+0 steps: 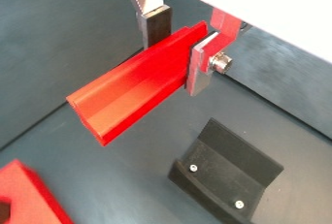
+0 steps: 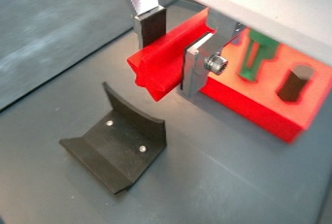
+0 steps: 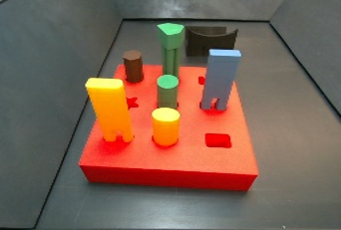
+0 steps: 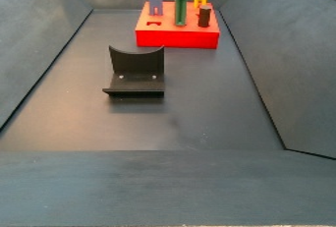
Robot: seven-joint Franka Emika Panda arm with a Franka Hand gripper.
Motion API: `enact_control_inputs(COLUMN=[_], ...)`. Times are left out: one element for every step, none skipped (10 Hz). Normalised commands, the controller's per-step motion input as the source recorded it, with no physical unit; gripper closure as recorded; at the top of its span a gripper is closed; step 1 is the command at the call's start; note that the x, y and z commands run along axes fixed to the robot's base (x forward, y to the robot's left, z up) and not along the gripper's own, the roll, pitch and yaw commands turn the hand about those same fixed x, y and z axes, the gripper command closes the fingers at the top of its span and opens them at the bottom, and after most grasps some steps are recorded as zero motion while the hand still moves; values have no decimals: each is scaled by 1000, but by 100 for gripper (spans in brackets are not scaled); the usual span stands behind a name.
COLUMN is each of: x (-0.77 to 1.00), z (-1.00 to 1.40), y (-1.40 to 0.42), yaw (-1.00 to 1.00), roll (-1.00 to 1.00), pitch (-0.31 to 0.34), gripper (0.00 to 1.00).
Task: Pick up the star object. Move up. Place the star object on the fixture. Regrasp the star object. Move to above the board. Insert the star object.
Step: Place the star object on the fixture.
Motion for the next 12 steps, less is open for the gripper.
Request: enact_control_inputs(x=[1000,1000,1000,1000,1000,1000,919,861,781,709,617,571], z=[31,26,-294,-314,-215,-152,-70,-50,-31,-20,-17,-17], y=[-35,-27,712,757,650,573,358,199,65,66,64,61], yaw=[416,263,54,19,-25,-33,-53,-74,-108,-117,-126,-126], roll=[-190,-172,-1000,-1000,-1000,-1000,-1000,-1000,-990,-820,-617,-513], pitch=[218,196,213,211,207,218,237,239,240,201,155,135], gripper=[100,100,100,100,100,100,100,100,100,100,100,100])
